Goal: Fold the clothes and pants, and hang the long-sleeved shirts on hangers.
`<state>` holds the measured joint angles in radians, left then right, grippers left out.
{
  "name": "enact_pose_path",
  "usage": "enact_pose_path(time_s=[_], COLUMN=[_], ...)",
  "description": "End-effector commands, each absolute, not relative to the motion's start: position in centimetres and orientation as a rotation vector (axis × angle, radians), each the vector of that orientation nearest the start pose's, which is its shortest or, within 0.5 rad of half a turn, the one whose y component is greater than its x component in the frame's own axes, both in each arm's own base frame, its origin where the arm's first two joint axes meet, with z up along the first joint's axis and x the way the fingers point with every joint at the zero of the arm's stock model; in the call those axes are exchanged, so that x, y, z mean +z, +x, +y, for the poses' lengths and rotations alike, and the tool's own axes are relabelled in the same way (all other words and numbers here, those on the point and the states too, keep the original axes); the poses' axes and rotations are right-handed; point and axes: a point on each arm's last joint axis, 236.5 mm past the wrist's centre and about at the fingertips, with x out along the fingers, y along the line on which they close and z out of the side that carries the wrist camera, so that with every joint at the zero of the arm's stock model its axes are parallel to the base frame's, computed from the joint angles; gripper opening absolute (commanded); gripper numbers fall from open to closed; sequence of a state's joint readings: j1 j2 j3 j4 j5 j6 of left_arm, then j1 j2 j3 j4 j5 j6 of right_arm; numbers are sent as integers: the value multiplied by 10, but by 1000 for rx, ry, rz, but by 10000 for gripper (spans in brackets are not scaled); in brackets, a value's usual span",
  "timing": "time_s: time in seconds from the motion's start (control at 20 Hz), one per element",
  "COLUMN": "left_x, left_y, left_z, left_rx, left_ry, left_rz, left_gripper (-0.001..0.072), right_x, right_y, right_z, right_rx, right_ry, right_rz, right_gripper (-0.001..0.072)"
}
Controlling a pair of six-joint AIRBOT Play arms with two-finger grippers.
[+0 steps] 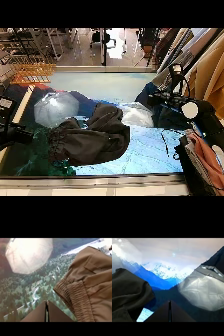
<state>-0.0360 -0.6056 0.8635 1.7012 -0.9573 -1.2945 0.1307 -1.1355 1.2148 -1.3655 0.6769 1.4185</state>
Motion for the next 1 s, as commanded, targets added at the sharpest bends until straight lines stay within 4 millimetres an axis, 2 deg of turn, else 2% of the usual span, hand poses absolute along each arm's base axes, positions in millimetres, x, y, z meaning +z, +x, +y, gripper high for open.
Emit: enact_pose_path(time_s=[0.0,0.55,0.65,0.75,0.85,0.95], left_x=[150,150,147,134,130,127], left_y=[314,314,312,299,291,286], left_z=[14,13,-2,-23,-44,-54], left_rx=[-56,-58,-99,-156,-223,-255], left_ry=[387,383,307,171,87,47], left_rz=[698,698,705,774,804,826], left_gripper=[16,16,16,16,16,17], right_x=[163,163,163,165,176,181], right_y=[463,463,463,458,456,453], right_z=[92,92,92,106,115,114], right_rx=[249,249,250,286,312,312], right_ry=[8,8,13,108,175,161], right_rz=[590,590,591,609,586,578], right_gripper=[20,20,21,20,21,21])
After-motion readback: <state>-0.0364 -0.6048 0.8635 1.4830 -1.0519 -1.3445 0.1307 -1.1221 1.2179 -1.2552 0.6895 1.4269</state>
